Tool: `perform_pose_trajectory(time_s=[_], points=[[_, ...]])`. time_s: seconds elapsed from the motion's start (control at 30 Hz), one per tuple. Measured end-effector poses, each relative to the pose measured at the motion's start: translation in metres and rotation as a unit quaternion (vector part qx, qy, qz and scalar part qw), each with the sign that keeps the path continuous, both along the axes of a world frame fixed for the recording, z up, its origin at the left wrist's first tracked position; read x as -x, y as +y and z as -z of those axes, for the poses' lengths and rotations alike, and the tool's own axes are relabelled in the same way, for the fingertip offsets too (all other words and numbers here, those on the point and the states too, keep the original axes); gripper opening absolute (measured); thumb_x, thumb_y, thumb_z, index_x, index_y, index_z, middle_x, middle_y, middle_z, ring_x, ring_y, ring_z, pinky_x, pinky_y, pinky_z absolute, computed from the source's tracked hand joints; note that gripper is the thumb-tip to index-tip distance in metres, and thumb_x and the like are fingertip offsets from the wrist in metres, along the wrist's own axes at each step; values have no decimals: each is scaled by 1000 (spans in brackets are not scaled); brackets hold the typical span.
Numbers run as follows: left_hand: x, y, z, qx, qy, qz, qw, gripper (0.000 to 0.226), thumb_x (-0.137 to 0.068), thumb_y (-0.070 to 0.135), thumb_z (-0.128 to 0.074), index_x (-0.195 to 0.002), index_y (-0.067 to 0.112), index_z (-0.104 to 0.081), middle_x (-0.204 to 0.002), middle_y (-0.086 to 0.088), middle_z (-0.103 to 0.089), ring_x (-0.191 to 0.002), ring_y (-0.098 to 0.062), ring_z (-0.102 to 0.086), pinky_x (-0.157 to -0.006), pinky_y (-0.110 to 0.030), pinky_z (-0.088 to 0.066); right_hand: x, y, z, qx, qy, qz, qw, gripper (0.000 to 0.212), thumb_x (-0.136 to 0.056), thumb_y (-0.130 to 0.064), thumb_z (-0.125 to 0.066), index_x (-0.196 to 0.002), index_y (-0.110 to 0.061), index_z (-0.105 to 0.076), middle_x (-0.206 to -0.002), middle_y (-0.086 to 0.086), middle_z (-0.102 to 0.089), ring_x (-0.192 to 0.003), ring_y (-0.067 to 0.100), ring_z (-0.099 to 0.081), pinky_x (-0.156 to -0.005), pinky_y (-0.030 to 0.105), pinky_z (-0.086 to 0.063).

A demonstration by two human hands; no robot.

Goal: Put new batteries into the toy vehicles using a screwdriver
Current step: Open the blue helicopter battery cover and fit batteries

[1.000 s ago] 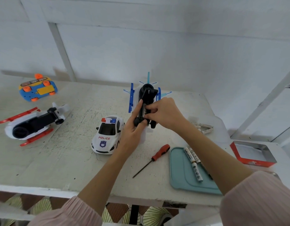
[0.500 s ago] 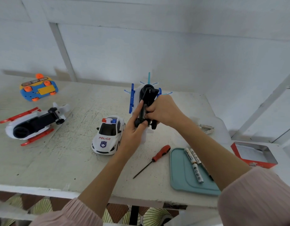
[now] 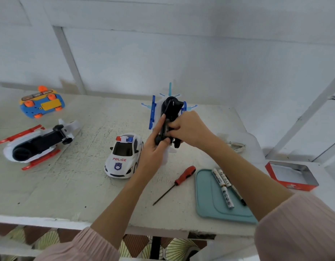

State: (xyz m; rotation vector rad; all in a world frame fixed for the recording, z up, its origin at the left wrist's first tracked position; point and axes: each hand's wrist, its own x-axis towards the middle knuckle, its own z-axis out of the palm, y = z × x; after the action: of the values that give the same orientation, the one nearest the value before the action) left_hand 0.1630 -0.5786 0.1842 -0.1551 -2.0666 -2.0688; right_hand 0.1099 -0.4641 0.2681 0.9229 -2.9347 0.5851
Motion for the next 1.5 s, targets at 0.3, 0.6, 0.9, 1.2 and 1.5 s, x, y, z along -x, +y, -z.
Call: perform_pose_trajectory(time_s=[0.3,0.6,0.9,1.2,1.5], points=[[-3,2,-1,21,-11,-19,1000,61,-97,1,-41,-139,45,-31,-112,46,-49,-100,20,-51,-84,-7,-42,-27,75,0,187,-105,65,975,15,-84,-7,-64,-97,-10,-70,-73,-4,-68,-53,1,-63,-58,10,-51],[-3,1,-1,29,-6,-12,999,61,-98,1,-40,-139,45,-32,-113,46,-51,-105,11,-54,-92,-15,-44,-44,125,37,-112,-129,5,985,40,-77,-3,-69,-114,-18,-65,-104,-2,-67,-69,4,-55,-68,12,-42],[-4,3,-3,35,-12,-4,999,61,-98,3,-40,-139,47,-32,-114,45,-50,-106,9,-54,-92,-16,-44,-51,128,56,-169,-80,-14,982,58,-82,-8,-65,-135,-23,-46,-127,-4,-50,-99,7,-45,-87,28,-42],[-6,2,-4,25,-6,-1,1000,61,-98,0,-39,-140,43,-30,-118,39,-49,-102,14,-53,-87,-12,-44,-52,114,63,-121,-126,-45,984,66,-75,-13,-74,-134,-16,-45,-117,-1,-46,-79,2,-43,-74,11,-34],[-5,-1,-3,15,-11,-10,1000,61,-99,2,-39,-136,49,-30,-119,37,-49,-103,11,-55,-91,-15,-45,-54,112,61,-87,-125,-25,988,31,-77,2,-58,-104,-11,-65,-98,0,-55,-78,5,-47,-69,6,-38]])
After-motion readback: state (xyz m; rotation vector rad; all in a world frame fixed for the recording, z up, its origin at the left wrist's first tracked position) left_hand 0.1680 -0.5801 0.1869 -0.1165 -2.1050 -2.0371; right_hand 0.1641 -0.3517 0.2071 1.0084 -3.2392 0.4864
